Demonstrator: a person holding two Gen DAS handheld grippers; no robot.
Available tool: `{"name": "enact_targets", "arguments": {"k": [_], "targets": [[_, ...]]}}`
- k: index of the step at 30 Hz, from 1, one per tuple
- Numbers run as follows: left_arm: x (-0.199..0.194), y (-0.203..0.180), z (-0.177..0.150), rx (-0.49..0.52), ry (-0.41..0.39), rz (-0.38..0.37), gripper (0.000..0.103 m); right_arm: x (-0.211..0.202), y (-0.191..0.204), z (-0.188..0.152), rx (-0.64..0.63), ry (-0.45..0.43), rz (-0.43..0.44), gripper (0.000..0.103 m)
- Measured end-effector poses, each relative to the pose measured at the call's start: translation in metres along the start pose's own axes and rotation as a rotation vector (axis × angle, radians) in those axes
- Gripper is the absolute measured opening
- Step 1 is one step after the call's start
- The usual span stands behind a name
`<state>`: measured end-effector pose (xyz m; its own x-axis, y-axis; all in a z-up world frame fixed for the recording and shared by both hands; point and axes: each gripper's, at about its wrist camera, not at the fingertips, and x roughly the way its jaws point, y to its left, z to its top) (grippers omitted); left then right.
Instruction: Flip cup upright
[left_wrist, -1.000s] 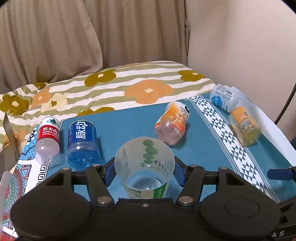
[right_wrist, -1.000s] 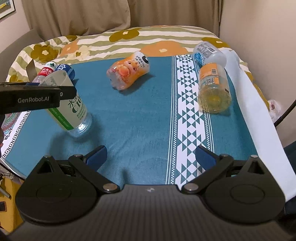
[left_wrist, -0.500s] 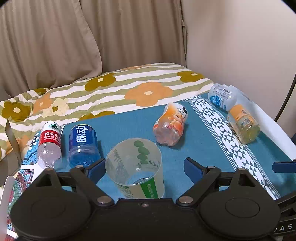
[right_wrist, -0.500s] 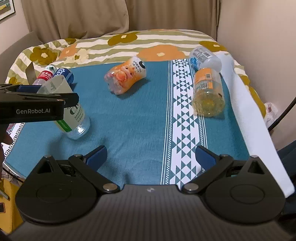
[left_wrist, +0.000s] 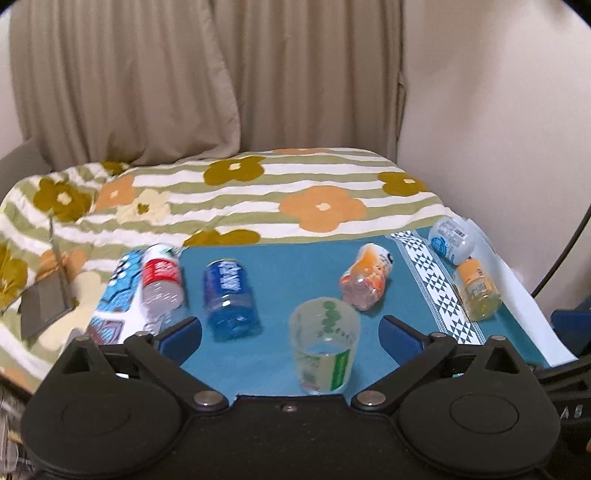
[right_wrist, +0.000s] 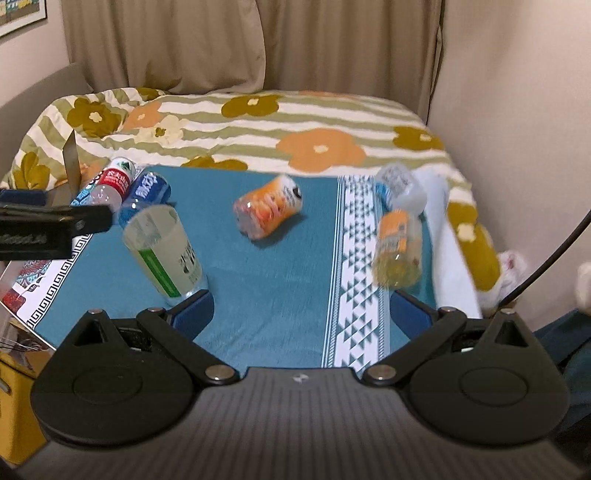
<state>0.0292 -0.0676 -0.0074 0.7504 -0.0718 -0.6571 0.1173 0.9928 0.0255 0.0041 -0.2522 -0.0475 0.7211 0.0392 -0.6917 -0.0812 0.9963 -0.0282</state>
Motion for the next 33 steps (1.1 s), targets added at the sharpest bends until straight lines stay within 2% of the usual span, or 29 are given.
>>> {"name": "enact_targets", "arguments": {"k": [7, 13, 33], "targets": [[-0.028, 0.03, -0.004, -0.012, 0.03, 0.044, 0.103, -0.026, 0.018, 0.018, 0.025, -0.009, -0.055, 0.103], [-0.041, 0.049, -0.015, -0.042, 0.04, 0.054, 0.103, -0.032, 0.032, 0.018, 0.025, -0.004, -0.084, 0.103], [-0.053, 0.069, -0.024, -0.022, 0.018, 0.052, 0.103, -0.038, 0.049, 0.009, 0.067, -0.002, -0.099, 0.103]]}}
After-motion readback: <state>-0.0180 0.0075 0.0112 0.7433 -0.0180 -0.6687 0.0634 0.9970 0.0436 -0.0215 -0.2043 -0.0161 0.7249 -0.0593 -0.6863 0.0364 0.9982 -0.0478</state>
